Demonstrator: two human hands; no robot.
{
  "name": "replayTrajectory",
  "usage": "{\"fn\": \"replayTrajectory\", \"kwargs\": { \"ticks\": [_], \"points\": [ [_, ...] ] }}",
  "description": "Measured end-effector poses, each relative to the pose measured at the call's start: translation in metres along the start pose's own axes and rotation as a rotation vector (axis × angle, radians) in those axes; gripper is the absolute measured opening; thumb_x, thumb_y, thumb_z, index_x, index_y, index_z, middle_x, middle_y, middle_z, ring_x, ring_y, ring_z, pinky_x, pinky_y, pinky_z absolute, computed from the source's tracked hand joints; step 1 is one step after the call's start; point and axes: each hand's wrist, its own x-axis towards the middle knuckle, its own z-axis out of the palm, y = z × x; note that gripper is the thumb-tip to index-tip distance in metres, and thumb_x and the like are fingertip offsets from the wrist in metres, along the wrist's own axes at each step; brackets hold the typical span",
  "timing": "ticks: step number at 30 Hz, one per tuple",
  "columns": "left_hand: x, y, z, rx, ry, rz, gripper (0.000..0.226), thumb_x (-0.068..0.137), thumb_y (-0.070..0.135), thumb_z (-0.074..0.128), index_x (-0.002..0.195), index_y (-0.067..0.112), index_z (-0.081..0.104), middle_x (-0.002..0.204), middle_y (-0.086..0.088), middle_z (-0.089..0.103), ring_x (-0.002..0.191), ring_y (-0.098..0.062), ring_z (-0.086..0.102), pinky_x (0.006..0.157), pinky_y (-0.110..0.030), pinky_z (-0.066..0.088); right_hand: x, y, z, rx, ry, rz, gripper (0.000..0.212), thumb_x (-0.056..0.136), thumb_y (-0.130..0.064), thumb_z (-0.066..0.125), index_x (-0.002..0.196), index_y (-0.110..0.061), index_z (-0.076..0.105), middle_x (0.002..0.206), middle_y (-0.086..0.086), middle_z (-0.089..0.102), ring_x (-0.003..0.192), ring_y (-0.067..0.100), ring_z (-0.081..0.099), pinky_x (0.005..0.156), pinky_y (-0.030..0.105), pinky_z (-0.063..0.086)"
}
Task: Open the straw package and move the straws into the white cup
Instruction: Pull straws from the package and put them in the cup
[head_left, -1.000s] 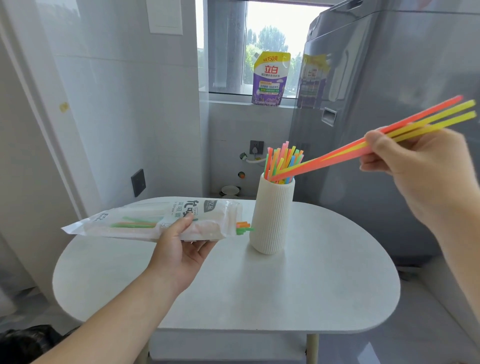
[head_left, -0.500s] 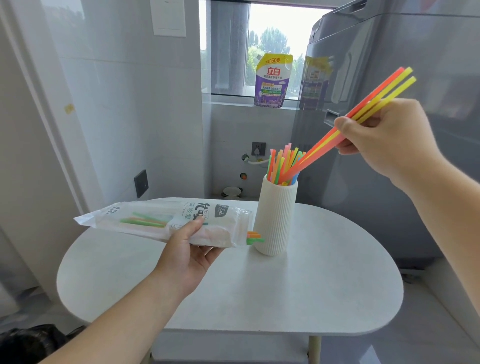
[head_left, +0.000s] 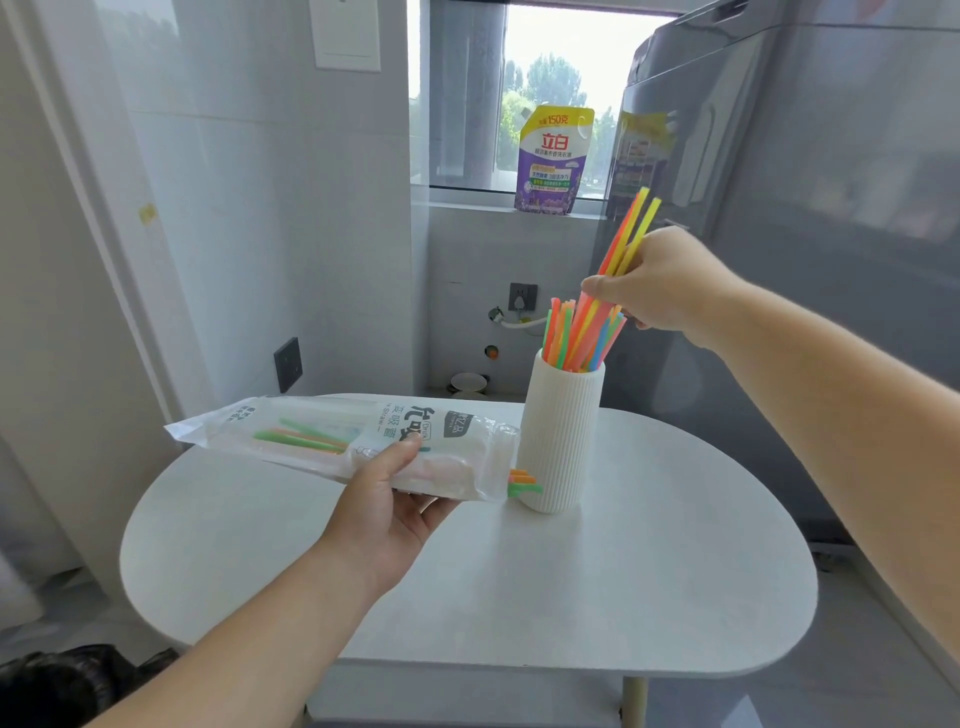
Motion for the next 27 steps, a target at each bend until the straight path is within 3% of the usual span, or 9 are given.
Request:
{"fn": "replayTrajectory", "kwargs": {
  "ticks": [4,7,9,11,14,18,23,25,27],
  "points": [
    [0.000,0.001,-0.001,-0.002,0.002,-0.003,0.038,0.096,0.011,0.062,0.133,0.016,0.062,0.110,-0.008,0.078,0.088,-0.023,0.077,0.066,-0.038,0.064,-0.002,0.007,0.016,0.034,0.000,-0.023,0.034,0.089,-0.046,0.070,0.093,-0.013,0.066,0.078,-0.004,0.061,0.068,0.009,0.059,0.053,0.022,0.041],
    [0.001,0.002,-0.002,0.003,0.010,-0.003,0.039,0.095,0.011,0.063,0.134,0.016,0.061,0.110,-0.008,0.078,0.088,-0.023,0.077,0.066,-0.039,0.064,-0.003,0.011,0.023,0.063,0.072,-0.099,0.046,0.087,-0.047,0.071,0.119,-0.016,0.060,0.097,-0.002,0.064,0.085,0.016,0.065,0.061,0.019,0.047],
    [0.001,0.002,-0.002,0.004,0.013,-0.004,0.040,0.095,0.011,0.063,0.135,0.016,0.061,0.110,-0.008,0.078,0.087,-0.023,0.077,0.065,-0.038,0.064,-0.001,0.011,0.025,0.078,0.124,-0.153,0.072,0.085,-0.047,0.073,0.144,-0.021,0.041,0.112,-0.002,0.060,0.095,0.017,0.063,0.072,0.023,0.050],
    [0.002,0.001,-0.001,0.007,0.012,-0.008,0.042,0.095,0.012,0.063,0.137,0.015,0.060,0.111,-0.009,0.078,0.087,-0.023,0.077,0.063,-0.037,0.063,-0.001,0.008,0.027,0.118,0.157,-0.193,0.091,0.085,-0.042,0.075,0.155,-0.026,0.019,0.118,-0.003,0.057,0.098,0.016,0.061,0.080,0.030,0.053],
    [0.002,0.000,-0.001,0.011,0.015,-0.009,0.044,0.095,0.012,0.063,0.139,0.015,0.059,0.111,-0.009,0.077,0.086,-0.022,0.078,0.062,-0.036,0.062,0.002,0.005,0.029,0.106,0.206,-0.283,0.092,0.091,-0.036,0.070,0.158,-0.030,0.007,0.120,-0.004,0.058,0.099,0.016,0.061,0.087,0.035,0.052],
    [0.002,-0.001,-0.001,0.012,0.016,-0.009,0.044,0.095,0.011,0.063,0.139,0.015,0.058,0.110,-0.009,0.077,0.085,-0.022,0.077,0.062,-0.036,0.062,0.005,0.004,0.036,-0.061,0.109,-0.273,0.064,0.104,-0.039,0.046,0.157,-0.029,0.011,0.132,0.008,0.061,0.104,0.026,0.063,0.084,0.043,0.057],
    [0.002,0.000,-0.001,0.022,0.006,-0.012,0.041,0.096,0.012,0.062,0.136,0.015,0.061,0.111,-0.009,0.077,0.089,-0.024,0.076,0.065,-0.037,0.064,0.008,0.009,0.042,-0.020,0.260,-0.298,0.080,0.098,-0.045,0.057,0.158,-0.029,0.007,0.119,0.001,0.064,0.100,0.021,0.065,0.083,0.045,0.059],
    [0.002,0.000,-0.002,0.026,0.009,-0.010,0.040,0.096,0.012,0.062,0.136,0.014,0.061,0.111,-0.009,0.077,0.089,-0.023,0.076,0.065,-0.037,0.063,0.010,0.012,0.041,-0.081,0.254,-0.359,0.063,0.102,-0.042,0.050,0.155,-0.027,0.021,0.127,0.005,0.062,0.108,0.024,0.063,0.087,0.048,0.058],
    [0.003,0.000,-0.002,0.030,0.007,-0.009,0.040,0.096,0.012,0.061,0.136,0.014,0.061,0.112,-0.009,0.077,0.088,-0.023,0.076,0.064,-0.037,0.063,0.008,0.017,0.042,-0.220,0.151,-0.388,0.042,0.106,-0.042,0.036,0.137,-0.018,0.051,0.126,0.012,0.061,0.114,0.030,0.058,0.090,0.049,0.054]
  ]
}}
